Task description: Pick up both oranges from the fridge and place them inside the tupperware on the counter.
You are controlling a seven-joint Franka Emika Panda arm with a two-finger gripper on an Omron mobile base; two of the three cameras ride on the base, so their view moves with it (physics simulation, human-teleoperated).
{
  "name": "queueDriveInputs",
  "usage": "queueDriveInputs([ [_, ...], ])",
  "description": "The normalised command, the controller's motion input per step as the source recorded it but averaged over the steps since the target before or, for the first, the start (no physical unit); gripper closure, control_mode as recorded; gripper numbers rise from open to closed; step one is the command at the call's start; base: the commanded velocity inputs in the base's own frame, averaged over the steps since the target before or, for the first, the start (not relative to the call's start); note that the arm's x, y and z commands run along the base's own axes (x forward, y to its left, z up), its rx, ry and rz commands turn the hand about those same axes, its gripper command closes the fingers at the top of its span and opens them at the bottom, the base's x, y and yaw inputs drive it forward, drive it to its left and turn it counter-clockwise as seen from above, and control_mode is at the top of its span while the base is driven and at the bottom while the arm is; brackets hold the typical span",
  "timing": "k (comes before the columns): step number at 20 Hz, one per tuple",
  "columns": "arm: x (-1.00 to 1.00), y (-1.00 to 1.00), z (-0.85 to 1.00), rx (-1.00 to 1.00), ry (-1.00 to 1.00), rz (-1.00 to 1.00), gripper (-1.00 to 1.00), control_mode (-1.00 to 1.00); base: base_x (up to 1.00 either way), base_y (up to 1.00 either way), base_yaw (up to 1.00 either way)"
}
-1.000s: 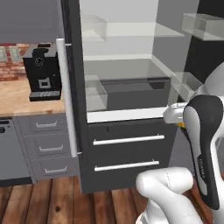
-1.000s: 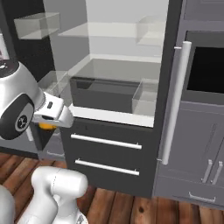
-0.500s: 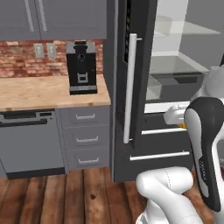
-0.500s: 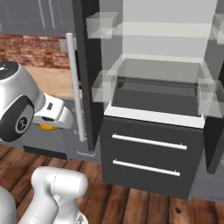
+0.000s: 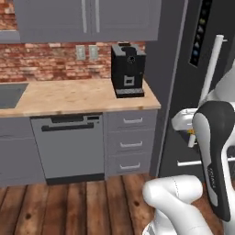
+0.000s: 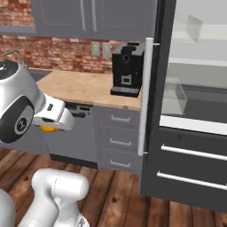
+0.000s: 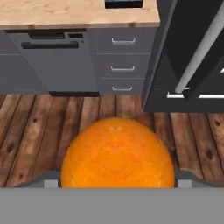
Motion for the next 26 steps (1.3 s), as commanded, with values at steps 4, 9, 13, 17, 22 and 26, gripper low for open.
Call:
queueDriveInputs([
  [4, 0.0, 0.0, 0.0, 0.0, 0.0, 0.0, 1.0, 1.0, 0.63, 1.0, 0.05],
  [9, 0.0, 0.0, 0.0, 0.0, 0.0, 0.0, 1.0, 1.0, 0.62, 1.0, 0.08],
  [13, 0.0, 0.0, 0.0, 0.0, 0.0, 0.0, 1.0, 1.0, 0.62, 1.0, 0.08],
  [17, 0.0, 0.0, 0.0, 0.0, 0.0, 0.0, 1.0, 1.0, 0.47, 1.0, 0.17],
  [22, 0.0, 0.0, 0.0, 0.0, 0.0, 0.0, 1.0, 1.0, 0.31, 1.0, 0.27],
  [26, 0.0, 0.0, 0.0, 0.0, 0.0, 0.0, 1.0, 1.0, 0.4, 1.0, 0.27],
])
